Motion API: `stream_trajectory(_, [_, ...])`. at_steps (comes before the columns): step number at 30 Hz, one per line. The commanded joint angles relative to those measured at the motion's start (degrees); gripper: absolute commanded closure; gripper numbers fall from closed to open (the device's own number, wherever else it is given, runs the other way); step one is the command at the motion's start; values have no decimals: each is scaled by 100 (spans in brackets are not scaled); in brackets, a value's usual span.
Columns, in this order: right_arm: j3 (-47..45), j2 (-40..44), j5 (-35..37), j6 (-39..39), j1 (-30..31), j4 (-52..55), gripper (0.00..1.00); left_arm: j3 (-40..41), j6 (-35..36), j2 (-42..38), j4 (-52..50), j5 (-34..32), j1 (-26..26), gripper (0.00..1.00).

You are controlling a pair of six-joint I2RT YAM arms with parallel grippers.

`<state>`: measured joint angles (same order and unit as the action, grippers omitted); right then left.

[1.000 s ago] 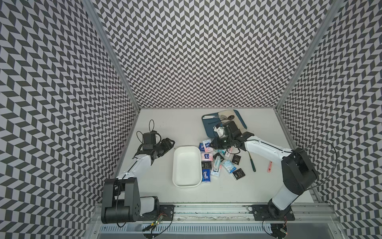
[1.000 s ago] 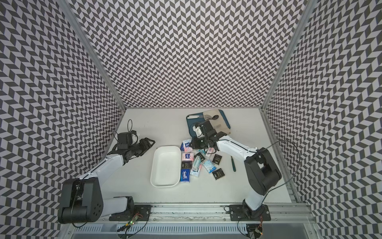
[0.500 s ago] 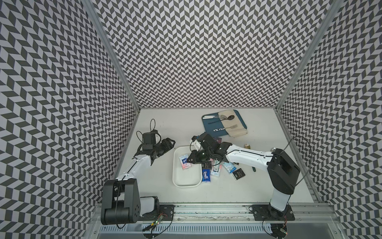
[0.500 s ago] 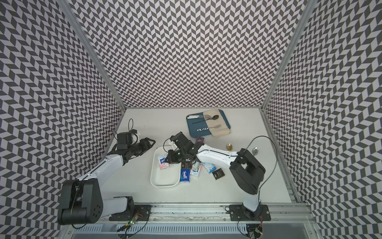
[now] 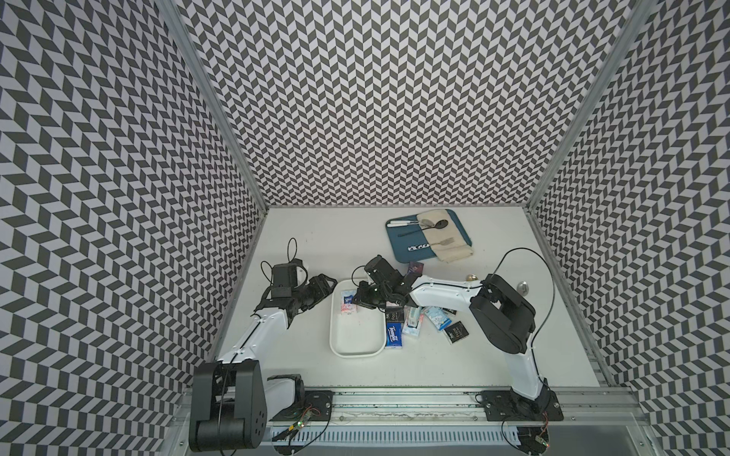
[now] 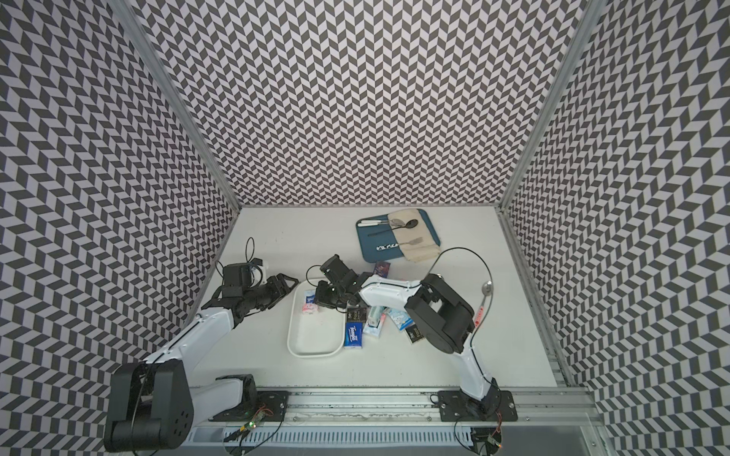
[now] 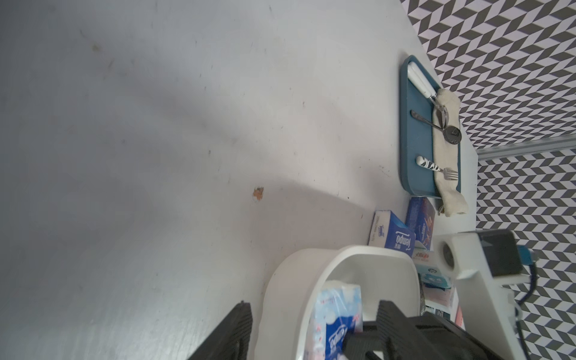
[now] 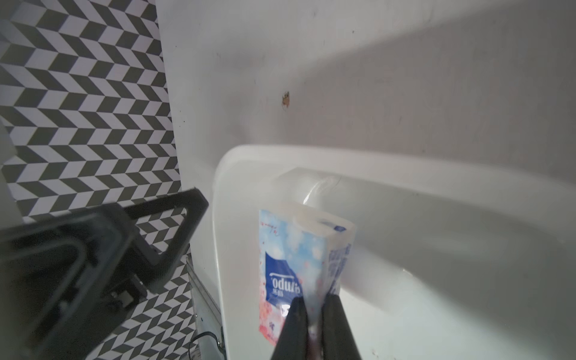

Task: Put the pocket tissues into the storage box
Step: Place the pocket tissues in the storage box, then pick up the pocket tissues from the center of the board.

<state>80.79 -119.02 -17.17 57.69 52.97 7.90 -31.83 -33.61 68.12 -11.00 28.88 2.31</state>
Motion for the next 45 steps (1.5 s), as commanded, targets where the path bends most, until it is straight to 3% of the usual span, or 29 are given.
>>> stream_trajectory(1, [294, -175, 368, 269, 4, -382, 94, 72, -64, -182, -44, 170, 33, 31])
stream_trajectory(10, [1108, -824, 533, 62, -15, -93, 90, 160, -191, -168, 37, 267, 33, 31])
stream_trajectory(19, [1335, -808, 522, -186, -10, 27, 62, 67, -182, -107, 29, 212, 57, 31])
stream_trajectory(24, [1128, -309, 458, -565, -12, -100, 53, -243, -41, -29, -94, 127, 217, 31])
stream_trajectory(33, [542, 1018, 97, -2608, -241, 203, 46, -767, 67, 356, -143, 346, 499, 31])
stream_trajectory(38, [728, 1089, -132, -4462, -736, 1335, 39, -783, -129, 482, 12, 529, 490, 31])
stream_trajectory(42, [711, 969, -166, -5264, -1267, 1808, 38, -840, -135, 467, -28, 539, 490, 30])
stream_trajectory(45, [849, 722, -129, -5617, -1596, 2127, 39, -906, -130, 465, -75, 566, 490, 1])
